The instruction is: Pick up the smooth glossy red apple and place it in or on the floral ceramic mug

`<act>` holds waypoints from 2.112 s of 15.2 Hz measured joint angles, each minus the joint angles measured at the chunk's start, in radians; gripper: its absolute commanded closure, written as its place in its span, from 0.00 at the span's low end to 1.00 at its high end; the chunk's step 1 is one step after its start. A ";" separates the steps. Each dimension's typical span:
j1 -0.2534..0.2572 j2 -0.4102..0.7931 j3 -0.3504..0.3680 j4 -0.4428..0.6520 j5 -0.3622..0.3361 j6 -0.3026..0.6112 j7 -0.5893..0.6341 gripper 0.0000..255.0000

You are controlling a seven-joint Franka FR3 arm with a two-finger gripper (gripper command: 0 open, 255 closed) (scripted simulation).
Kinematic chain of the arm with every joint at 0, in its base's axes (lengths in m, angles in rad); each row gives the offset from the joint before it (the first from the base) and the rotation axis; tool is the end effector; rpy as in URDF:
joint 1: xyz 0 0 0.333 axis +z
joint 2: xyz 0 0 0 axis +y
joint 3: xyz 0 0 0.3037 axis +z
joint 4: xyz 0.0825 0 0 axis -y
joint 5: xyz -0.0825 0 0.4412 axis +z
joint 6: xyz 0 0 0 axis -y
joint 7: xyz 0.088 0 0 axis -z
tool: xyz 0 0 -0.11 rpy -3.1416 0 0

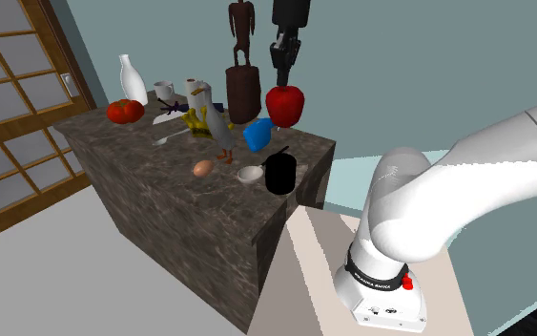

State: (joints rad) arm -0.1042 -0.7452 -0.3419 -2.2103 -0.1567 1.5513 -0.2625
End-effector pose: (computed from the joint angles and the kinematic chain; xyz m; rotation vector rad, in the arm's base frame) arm 0.3359 -0.2164 0.6169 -3.0823 0.1719 -0.1156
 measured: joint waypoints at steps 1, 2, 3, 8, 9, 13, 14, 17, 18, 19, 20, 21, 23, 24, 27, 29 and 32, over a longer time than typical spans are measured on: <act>-0.001 -0.005 0.000 -0.013 -0.002 0.008 0.000 1.00; -0.003 -0.012 -0.002 -0.029 -0.004 0.017 0.000 1.00; -0.005 -0.015 -0.004 -0.042 -0.007 0.026 -0.001 1.00; -0.012 -0.028 -0.018 -0.115 -0.019 0.087 -0.006 1.00; -0.014 -0.036 -0.019 -0.134 -0.022 0.099 -0.005 1.00; -0.019 -0.043 -0.029 -0.192 -0.030 0.149 -0.005 1.00; -0.020 -0.044 -0.032 -0.210 -0.033 0.165 -0.005 1.00; -0.025 -0.050 -0.038 -0.248 -0.040 0.198 -0.005 1.00; -0.026 -0.051 -0.040 -0.264 -0.042 0.213 -0.004 1.00; -0.028 -0.054 -0.044 -0.280 -0.046 0.226 -0.005 1.00; -0.029 -0.055 -0.046 -0.291 -0.048 0.236 -0.005 1.00; -0.030 -0.055 -0.048 -0.303 -0.049 0.248 -0.004 1.00; -0.033 -0.054 -0.055 -0.329 -0.055 0.275 -0.006 1.00; -0.033 -0.051 -0.058 -0.341 -0.057 0.289 -0.005 1.00; -0.035 -0.053 -0.062 -0.357 -0.061 0.304 -0.006 1.00; -0.036 -0.053 -0.062 -0.357 -0.062 0.307 -0.006 1.00; -0.036 -0.053 -0.063 -0.358 -0.062 0.308 -0.007 0.00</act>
State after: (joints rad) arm -0.1398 -0.7980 -0.4047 -2.5685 -0.2187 1.8589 -0.2694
